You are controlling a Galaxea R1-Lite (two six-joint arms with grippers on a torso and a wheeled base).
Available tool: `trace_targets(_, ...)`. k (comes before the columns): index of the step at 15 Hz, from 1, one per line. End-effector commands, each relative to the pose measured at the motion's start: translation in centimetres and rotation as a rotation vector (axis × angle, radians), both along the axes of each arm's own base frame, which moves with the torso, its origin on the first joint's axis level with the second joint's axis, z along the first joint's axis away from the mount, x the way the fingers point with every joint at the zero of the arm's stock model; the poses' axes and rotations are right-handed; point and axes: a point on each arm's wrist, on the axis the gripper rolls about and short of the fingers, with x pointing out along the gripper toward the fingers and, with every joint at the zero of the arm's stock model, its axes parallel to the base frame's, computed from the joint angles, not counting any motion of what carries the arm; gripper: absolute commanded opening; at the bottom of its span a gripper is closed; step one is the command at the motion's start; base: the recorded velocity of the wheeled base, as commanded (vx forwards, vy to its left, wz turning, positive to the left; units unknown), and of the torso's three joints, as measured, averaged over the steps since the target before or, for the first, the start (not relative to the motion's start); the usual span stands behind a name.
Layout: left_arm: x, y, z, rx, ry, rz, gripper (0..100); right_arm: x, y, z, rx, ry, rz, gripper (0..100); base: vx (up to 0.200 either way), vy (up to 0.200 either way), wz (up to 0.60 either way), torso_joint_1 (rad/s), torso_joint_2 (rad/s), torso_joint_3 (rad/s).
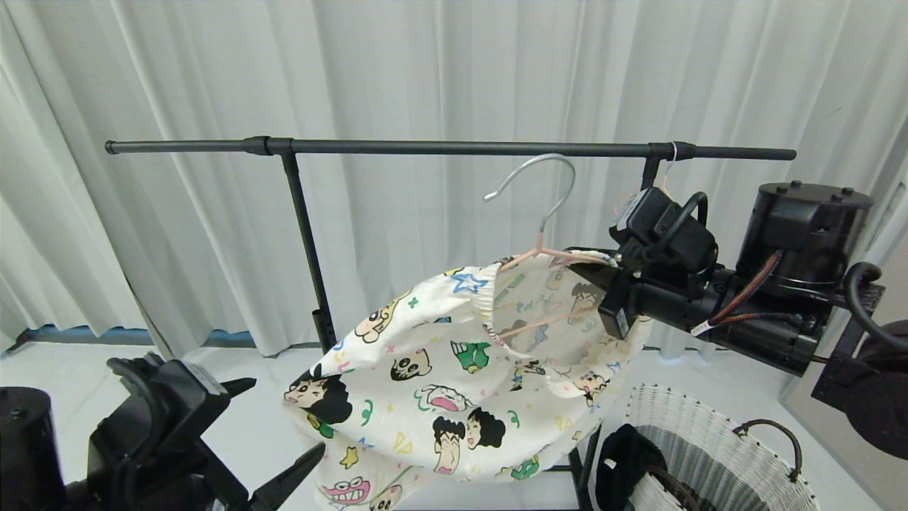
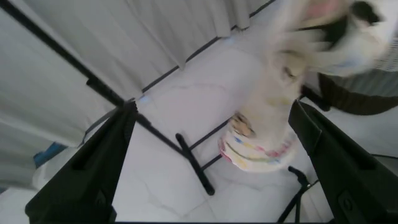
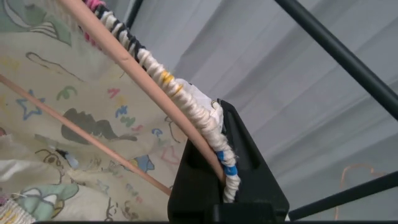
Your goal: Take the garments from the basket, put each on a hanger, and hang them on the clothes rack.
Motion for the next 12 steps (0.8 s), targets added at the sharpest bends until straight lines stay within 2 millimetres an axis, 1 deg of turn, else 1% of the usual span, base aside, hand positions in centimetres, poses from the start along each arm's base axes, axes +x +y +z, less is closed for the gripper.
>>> trace_targets(1, 1.7, -0.2, -0.5, 0.017, 0.052, 0.028, 100, -0.9, 0.0, 0.9, 0.023, -0.016, 0.017, 0, 0.000, 0.000, 0.00, 0.000, 0.00, 0.000)
trace_targets(3, 2.1, -0.3, -0.7, 0.022, 0.068, 0.025, 100, -1.3, 0.2, 1.1, 0.027, -0.018, 0.031, 0, 0.000, 0.000, 0.00, 0.000, 0.00, 0.000)
trace_targets(6, 1.9, -0.3, -0.6, 0.015, 0.056, 0.021, 100, -1.4, 0.4, 1.0, 0.026, -0.017, 0.037, 0, 0.000, 0.000, 0.00, 0.000, 0.00, 0.000)
trace_targets(7, 1.9, -0.3, -0.5, 0.015, 0.053, 0.022, 0, -1.4, 0.4, 1.0, 0.029, -0.013, 0.032, 0, 0.000, 0.000, 0.00, 0.000, 0.00, 0.000)
trace_targets(11, 2.0, 1.0, -1.0, 0.018, 0.074, 0.101, 0, -1.3, 0.3, 1.1, 0.087, 0.040, -0.061, 0, 0.000, 0.000, 0.00, 0.000, 0.00, 0.000)
trace_targets(12, 2.1, 1.6, -1.3, 0.021, 0.086, 0.144, 0, -1.2, 0.3, 1.1, 0.111, 0.059, -0.087, 0, 0.000, 0.000, 0.00, 0.000, 0.00, 0.000)
